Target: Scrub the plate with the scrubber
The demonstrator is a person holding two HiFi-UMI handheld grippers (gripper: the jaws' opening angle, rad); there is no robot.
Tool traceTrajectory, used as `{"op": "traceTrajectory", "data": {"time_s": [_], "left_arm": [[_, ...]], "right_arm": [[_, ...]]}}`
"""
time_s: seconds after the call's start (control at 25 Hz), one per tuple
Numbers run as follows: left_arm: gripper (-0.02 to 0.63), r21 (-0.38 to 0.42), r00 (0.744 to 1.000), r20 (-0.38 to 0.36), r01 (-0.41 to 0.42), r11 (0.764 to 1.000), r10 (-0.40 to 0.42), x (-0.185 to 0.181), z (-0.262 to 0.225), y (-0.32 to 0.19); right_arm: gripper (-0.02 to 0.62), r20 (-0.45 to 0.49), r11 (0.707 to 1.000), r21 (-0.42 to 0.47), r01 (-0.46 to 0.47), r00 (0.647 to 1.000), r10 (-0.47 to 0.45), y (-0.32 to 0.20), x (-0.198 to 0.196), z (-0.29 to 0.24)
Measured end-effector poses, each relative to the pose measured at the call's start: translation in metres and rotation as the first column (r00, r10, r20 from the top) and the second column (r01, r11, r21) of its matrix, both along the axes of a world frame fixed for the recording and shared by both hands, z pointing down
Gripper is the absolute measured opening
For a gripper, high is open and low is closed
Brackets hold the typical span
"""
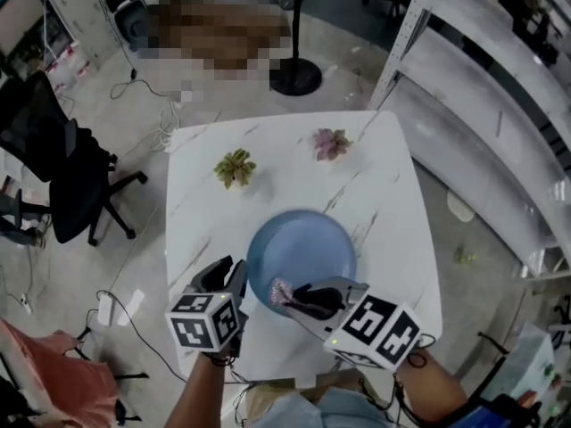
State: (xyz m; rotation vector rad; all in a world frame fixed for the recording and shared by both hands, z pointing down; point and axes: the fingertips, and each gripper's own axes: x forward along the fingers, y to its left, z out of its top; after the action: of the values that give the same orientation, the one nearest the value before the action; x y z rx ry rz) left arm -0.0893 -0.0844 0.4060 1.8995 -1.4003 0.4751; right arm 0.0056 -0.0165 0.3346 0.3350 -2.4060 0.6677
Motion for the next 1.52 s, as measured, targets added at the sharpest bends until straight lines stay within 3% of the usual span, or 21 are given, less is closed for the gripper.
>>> {"op": "traceTrajectory", "data": {"time_s": [0.08,0.12,0.24,0.32,0.4,0.52,0.64,0.72,0.88,1.2,1.52], "left_arm": [[0.092,0.136,0.999,0.029,0.019,0.990,-0.023,-0.004,-0.046,-0.002],[0.076,0.226,0.998,0.045,0.029,0.974,-0.040,-0.006,-0.076,-0.006],[0.024,0.469,0.992,0.054,0.073,0.880,-0.111,-0.002,-0.178,-0.001],[0.011,0.591,0.988,0.045,0.091,0.802,-0.145,0.008,-0.248,0.007],[0.008,0.685,0.984,0.059,0.082,0.724,-0.167,0.020,-0.303,0.012],[0.008,0.785,0.974,0.090,0.061,0.617,-0.210,0.033,-0.357,0.020],[0.008,0.841,0.965,0.101,0.046,0.540,-0.241,0.045,-0.383,0.027],[0.008,0.853,0.963,0.111,0.035,0.521,-0.245,0.053,-0.387,0.030],[0.008,0.860,0.958,0.120,0.031,0.510,-0.262,0.058,-0.386,0.030],[0.006,0.852,0.955,0.149,0.008,0.524,-0.258,0.064,-0.380,0.027],[0.006,0.858,0.956,0.163,-0.015,0.514,-0.245,0.071,-0.383,0.022]], "right_arm": [[0.072,0.103,0.992,0.100,-0.074,0.993,0.064,-0.025,0.006,-0.042],[0.074,0.153,0.980,0.160,-0.115,0.984,0.091,-0.038,0.008,-0.065],[0.075,0.274,0.917,0.317,-0.241,0.949,0.155,-0.055,0.017,-0.136],[0.079,0.339,0.845,0.421,-0.330,0.921,0.190,-0.059,0.025,-0.184],[0.083,0.402,0.748,0.516,-0.417,0.889,0.219,-0.064,0.035,-0.227],[0.084,0.453,0.619,0.610,-0.495,0.858,0.241,-0.066,0.048,-0.268],[0.084,0.481,0.548,0.646,-0.531,0.841,0.246,-0.064,0.056,-0.284],[0.084,0.496,0.527,0.650,-0.547,0.831,0.252,-0.063,0.063,-0.287],[0.084,0.524,0.508,0.631,-0.586,0.805,0.278,-0.067,0.078,-0.283],[0.073,0.536,0.486,0.621,-0.615,0.785,0.309,-0.075,0.091,-0.278],[0.074,0.539,0.490,0.615,-0.618,0.783,0.311,-0.079,0.091,-0.272]]}}
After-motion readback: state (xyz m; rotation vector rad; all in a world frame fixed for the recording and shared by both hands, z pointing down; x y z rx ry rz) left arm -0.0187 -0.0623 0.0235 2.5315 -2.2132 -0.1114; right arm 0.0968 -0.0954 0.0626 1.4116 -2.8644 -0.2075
